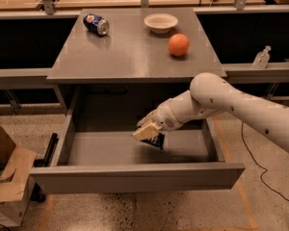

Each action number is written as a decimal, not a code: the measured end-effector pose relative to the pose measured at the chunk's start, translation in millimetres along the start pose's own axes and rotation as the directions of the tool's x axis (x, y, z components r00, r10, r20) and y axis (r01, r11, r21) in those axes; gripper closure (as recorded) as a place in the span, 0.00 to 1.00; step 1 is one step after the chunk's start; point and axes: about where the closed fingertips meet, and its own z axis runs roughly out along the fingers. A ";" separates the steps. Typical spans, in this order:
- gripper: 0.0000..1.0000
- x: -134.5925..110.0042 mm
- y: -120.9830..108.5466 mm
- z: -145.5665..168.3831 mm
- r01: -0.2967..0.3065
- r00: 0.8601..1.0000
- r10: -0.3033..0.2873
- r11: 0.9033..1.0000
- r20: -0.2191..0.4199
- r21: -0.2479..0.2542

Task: Place rxbar blueberry into top drawer

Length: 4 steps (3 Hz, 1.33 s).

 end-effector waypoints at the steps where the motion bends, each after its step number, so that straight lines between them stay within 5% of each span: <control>1: 0.52 30.9 9.4 16.9 -0.074 0.997 0.073 0.997 -0.026 -0.025; 3: 0.05 34.6 15.7 13.1 -0.095 0.995 0.094 0.995 -0.019 -0.025; 4: 0.00 34.5 16.3 14.2 -0.094 0.995 0.094 0.995 -0.019 -0.027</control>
Offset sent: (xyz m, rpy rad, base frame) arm -0.0287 -0.0195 -0.0238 0.0134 0.0937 -0.0753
